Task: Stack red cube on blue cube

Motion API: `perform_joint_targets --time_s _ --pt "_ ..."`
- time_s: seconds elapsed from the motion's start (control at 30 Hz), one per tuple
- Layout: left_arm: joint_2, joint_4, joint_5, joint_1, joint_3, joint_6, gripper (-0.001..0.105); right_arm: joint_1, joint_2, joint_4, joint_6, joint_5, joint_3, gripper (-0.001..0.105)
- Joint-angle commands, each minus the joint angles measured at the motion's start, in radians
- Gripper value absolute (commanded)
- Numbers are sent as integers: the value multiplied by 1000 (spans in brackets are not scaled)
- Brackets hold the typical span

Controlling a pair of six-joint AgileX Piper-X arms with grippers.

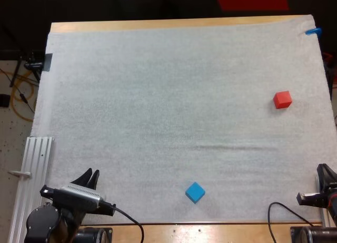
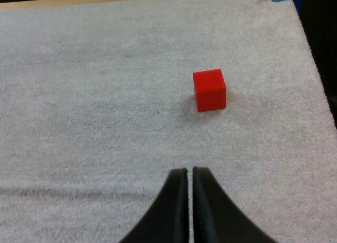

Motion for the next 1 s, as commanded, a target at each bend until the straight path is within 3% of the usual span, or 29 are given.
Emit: perform_joint_targets --time_s 0.0,0.5,0.97 --pt "-136 -5 -6 -1 -3 -11 12 -1 -33 -8 -2 -2 -4 0" --pt "-112 10 35 -40 -29 -6 12 -1 -7 7 -23 -2 -38 0" --pt "192 212 35 -386 -285 122 12 -1 297 42 -98 -11 -267 0"
